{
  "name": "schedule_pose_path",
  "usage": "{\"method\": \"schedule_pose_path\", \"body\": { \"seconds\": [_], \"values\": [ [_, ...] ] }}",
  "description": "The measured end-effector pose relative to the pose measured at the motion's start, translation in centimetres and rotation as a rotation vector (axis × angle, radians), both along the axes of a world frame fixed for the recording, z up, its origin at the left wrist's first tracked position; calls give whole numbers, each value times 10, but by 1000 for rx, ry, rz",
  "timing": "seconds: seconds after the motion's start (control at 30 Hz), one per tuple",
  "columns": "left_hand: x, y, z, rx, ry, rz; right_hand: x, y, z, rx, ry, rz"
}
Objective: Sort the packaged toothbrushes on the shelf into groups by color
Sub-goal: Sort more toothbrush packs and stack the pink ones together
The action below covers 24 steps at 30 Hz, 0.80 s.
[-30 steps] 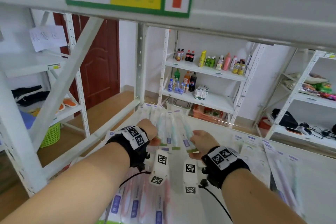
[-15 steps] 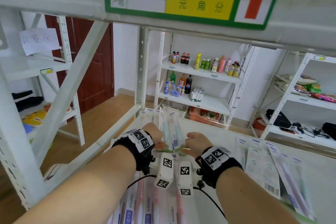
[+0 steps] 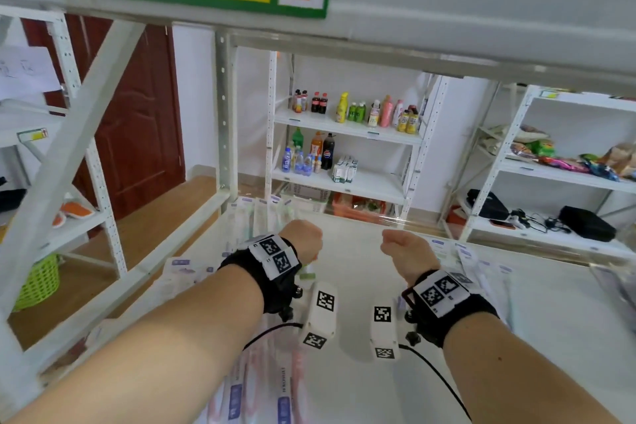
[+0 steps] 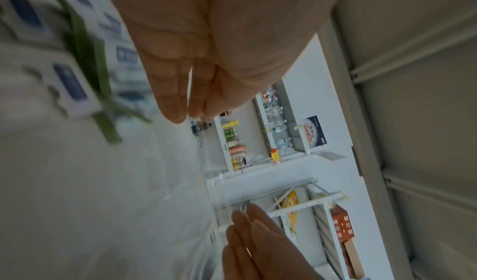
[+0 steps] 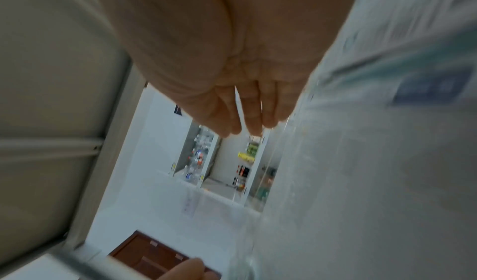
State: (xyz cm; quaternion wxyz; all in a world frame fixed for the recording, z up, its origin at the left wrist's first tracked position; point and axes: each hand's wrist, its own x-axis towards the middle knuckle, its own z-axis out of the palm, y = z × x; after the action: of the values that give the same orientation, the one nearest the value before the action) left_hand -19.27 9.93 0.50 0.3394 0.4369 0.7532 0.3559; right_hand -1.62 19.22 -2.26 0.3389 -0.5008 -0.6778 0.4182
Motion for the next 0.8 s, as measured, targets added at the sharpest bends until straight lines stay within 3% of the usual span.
{"method": "schedule_pose_path", "body": {
  "seconds": [0.07,0.17,0.27,0.37,0.6,0.8],
  "values": [
    [24,12,-5,-11,117,-92,38,9,2,36,-32,-104],
    [67,29,-11,-32,137,-194,91,18,2,18,-159,-205],
    [107,44,-24,-85,196,-271,136,21,-2,-53,-341,-220],
    [137,56,-32,-128,237,-334,166,21,-12,-118,-390,-202],
    [168,72,-40,-128,329,-378,184,17,-25,-140,-395,-68],
    [177,73,-46,-99,312,-437,187,19,-28,-98,-557,37]
  ]
}}
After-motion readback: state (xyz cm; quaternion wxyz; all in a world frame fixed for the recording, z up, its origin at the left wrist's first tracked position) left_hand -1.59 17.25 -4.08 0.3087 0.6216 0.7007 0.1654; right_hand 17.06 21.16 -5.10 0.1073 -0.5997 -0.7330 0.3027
